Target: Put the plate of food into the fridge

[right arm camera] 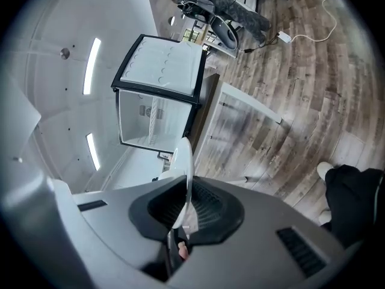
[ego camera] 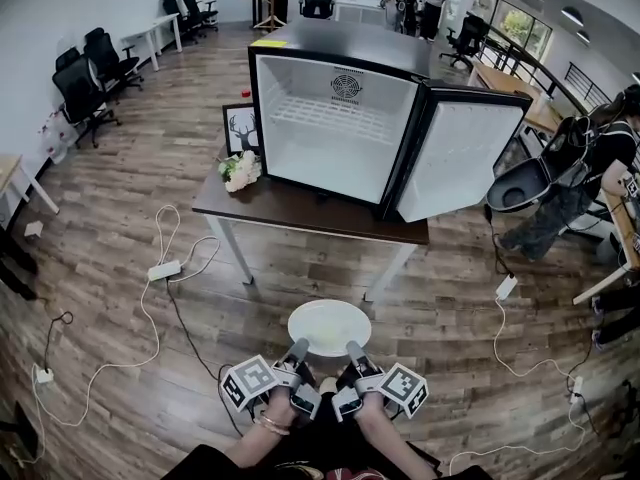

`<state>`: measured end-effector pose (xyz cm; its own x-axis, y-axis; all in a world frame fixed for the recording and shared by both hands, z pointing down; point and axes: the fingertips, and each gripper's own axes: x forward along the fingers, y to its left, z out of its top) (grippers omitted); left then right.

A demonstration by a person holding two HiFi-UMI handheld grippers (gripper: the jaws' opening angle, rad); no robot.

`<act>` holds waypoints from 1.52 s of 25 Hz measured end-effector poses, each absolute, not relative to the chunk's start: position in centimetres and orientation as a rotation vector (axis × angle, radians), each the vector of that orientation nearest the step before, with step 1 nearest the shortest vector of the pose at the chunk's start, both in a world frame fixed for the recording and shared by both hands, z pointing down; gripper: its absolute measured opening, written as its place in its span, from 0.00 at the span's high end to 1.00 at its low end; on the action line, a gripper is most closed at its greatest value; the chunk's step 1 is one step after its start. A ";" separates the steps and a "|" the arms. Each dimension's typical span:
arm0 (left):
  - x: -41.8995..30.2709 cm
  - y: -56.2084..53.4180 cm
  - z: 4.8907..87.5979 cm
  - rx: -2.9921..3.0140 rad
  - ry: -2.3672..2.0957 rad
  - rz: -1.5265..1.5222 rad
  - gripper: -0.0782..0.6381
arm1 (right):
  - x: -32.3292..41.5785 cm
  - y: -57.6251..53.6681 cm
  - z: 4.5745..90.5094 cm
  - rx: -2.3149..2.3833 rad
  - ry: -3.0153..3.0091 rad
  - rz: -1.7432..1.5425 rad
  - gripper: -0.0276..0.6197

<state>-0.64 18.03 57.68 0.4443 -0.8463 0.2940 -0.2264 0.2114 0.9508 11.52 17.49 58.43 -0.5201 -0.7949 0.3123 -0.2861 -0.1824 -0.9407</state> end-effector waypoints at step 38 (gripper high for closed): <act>0.2 -1.9 57.8 1.297 -1.082 -0.618 0.87 | 12.3 -3.0 58.2 -1.219 1.768 -1.756 0.91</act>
